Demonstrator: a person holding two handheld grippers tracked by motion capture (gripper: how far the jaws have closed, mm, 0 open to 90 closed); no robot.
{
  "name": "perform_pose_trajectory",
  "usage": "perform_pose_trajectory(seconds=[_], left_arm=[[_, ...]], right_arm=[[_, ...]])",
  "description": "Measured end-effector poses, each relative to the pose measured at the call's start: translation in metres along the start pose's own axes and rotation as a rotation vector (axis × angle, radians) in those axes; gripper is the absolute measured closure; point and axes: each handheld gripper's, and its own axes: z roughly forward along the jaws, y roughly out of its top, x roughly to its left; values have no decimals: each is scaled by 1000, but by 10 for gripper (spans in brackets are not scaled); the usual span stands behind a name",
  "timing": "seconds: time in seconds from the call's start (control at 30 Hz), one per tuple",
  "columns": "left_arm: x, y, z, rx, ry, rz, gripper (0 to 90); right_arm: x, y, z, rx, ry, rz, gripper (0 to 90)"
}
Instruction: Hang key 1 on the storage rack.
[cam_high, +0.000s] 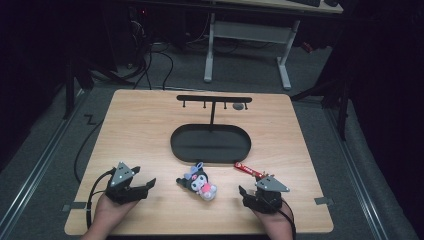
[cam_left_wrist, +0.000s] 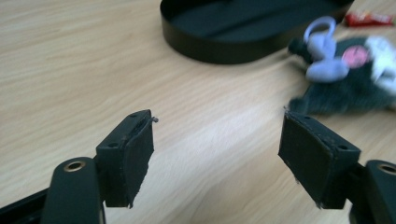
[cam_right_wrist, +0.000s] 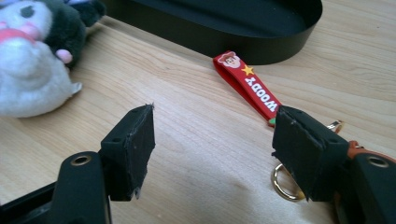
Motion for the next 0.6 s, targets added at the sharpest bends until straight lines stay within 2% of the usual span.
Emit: perform_pose_trajectory(seconds=[0.07, 0.17, 0.27, 0.6], left_arm=[[2, -4, 0, 23, 14, 14, 274], [2, -2, 0, 6, 15, 2, 275], [0, -2, 1, 6, 29, 24, 275], [2, -3, 2, 7, 32, 10, 275]], right_arm=[[-1, -1, 1, 0, -2, 4, 300], [-4, -3, 2, 7, -13, 4, 302], [-6, -3, 1, 3, -13, 8, 305], [-3, -4, 3, 10, -3, -3, 305]])
